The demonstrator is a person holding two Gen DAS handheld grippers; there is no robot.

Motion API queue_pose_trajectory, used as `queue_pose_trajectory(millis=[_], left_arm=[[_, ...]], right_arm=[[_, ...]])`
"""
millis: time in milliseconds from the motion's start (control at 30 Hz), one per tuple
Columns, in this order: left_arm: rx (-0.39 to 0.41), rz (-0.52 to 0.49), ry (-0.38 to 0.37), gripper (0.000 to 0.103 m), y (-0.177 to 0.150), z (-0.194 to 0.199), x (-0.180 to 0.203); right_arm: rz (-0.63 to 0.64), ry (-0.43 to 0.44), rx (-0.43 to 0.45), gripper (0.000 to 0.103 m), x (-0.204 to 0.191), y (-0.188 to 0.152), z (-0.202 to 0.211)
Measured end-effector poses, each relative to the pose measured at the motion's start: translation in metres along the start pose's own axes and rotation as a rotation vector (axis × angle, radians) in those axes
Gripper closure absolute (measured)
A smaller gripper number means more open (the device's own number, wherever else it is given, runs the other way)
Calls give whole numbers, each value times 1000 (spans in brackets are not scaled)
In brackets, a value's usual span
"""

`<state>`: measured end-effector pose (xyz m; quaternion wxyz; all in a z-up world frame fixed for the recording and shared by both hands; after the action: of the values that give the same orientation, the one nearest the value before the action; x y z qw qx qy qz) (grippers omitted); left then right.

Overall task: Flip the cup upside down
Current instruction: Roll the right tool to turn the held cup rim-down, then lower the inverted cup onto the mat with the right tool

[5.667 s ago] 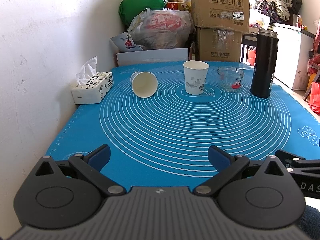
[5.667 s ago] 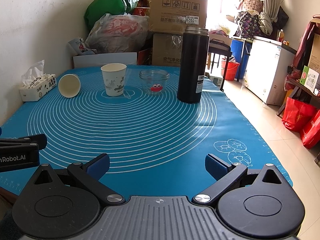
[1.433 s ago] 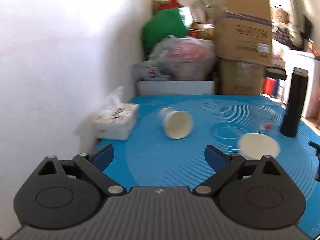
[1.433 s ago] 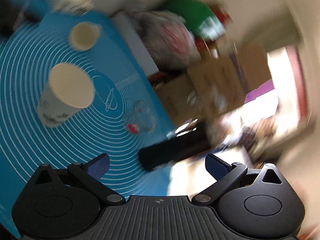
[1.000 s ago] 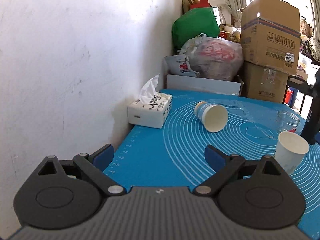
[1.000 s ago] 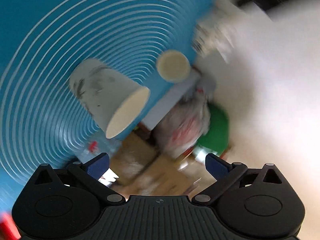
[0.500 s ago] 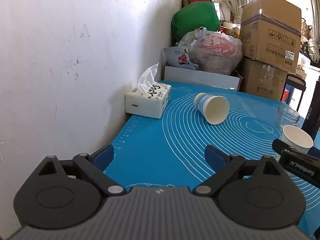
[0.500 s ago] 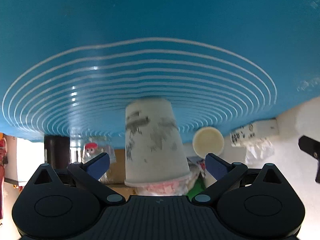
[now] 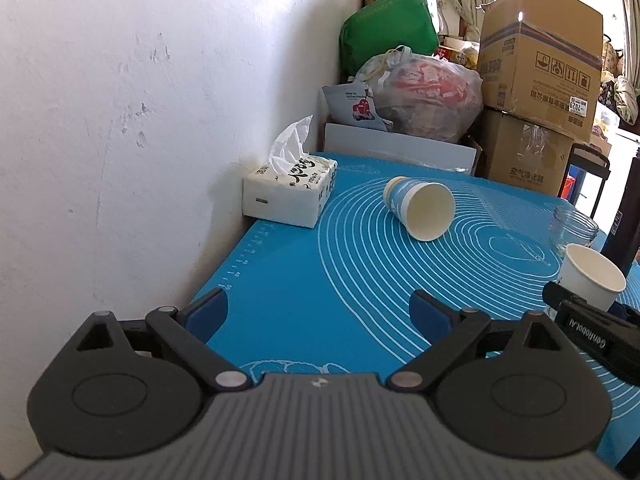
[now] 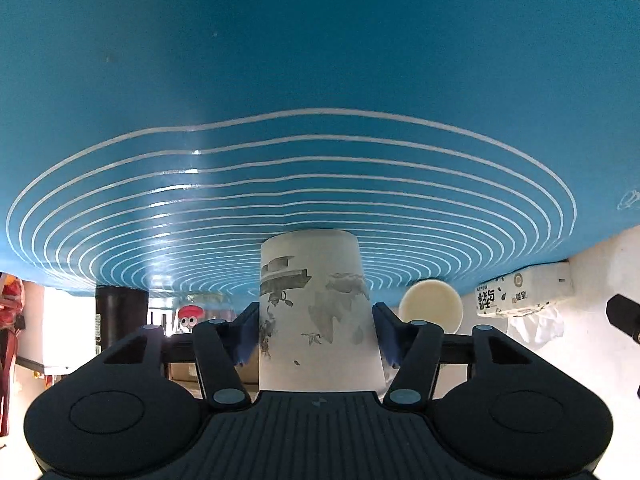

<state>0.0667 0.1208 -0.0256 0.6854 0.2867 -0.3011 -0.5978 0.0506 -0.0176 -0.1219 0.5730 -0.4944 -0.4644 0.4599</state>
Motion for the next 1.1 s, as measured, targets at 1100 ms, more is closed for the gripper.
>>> queue_pose_trajectory(millis=[1100], left_arm=[[-21, -80, -36, 6, 13, 3, 61]], right_arm=[[-2586, 975, 232, 50, -79, -116, -48]])
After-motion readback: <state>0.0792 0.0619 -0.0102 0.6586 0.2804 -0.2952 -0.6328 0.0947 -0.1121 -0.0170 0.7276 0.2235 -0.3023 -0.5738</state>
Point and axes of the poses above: each gripper's, at about its wrist camera, not at the fingertips, and z roughly against the way its jaws point, x to its right, y to its top, the point moved 2 cm from there along -z, roughly the way its jaws point, and after that the axes turned 14 degrees about -x, right-handed, at the moved point
